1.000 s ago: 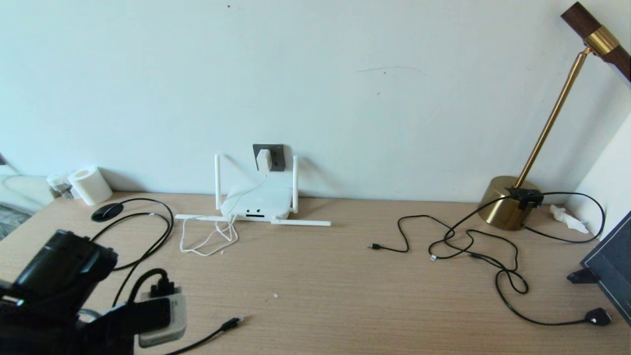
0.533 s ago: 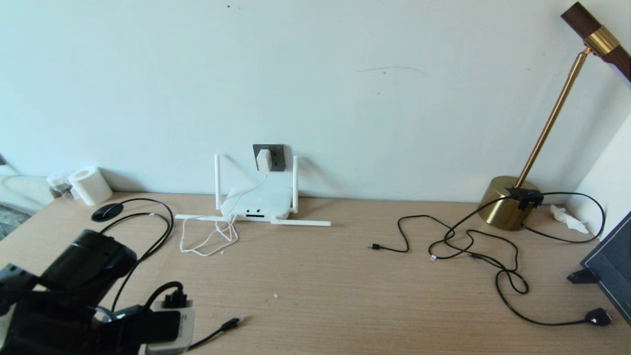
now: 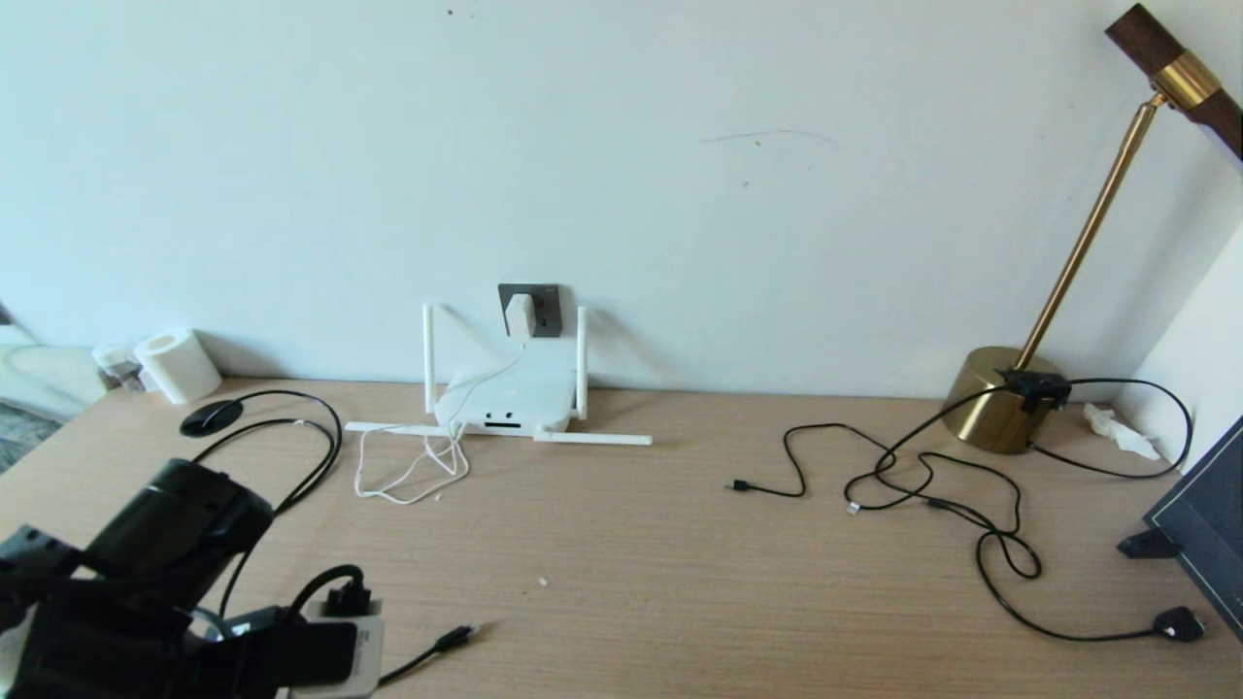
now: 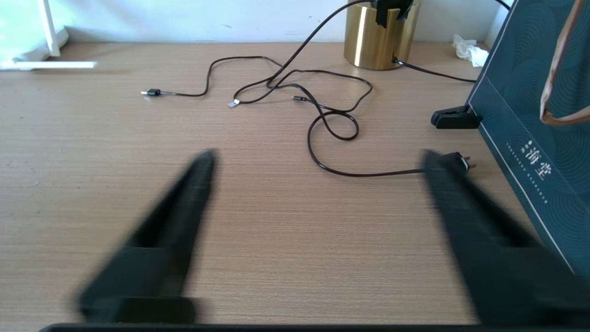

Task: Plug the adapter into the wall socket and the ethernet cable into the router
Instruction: Pick up cable

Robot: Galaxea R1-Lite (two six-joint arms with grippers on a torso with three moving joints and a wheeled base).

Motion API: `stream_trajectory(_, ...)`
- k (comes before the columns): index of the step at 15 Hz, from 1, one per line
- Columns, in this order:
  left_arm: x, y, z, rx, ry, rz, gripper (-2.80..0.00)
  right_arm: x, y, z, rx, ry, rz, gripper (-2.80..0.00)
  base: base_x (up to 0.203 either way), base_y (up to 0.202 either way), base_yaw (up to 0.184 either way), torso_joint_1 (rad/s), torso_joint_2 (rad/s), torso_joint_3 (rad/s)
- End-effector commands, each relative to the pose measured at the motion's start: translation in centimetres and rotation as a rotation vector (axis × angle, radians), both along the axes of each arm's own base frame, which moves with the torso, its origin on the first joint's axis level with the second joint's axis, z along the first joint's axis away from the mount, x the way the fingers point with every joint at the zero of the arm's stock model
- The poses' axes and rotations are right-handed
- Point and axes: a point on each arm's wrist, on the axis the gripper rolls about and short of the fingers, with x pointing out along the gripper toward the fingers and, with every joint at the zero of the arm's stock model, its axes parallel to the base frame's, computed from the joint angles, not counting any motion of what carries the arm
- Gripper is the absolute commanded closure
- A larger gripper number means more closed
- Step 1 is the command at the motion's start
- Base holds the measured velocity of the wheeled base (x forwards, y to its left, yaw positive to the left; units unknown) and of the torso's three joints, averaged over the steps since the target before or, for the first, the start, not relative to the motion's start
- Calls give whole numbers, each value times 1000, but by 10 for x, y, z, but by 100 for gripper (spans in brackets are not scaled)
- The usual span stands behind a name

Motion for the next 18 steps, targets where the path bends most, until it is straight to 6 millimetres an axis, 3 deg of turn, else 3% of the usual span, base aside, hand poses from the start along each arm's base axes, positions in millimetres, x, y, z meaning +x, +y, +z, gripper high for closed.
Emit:
stream_trajectory(1,4,-1,-1,2,-3,-4,-280,0,0,0,0,-1,0,0,0,0,0,0,0,0)
stream_trajectory(13,53,-12,-21,13,36,6,-280,0,0,0,-2,-1,0,0,0,0,0,0,0,0)
stream_trajectory(18,84,-19,-28,15,35,9,-280,0,0,0,-2,-1,1,0,0,0,0,0,0,0)
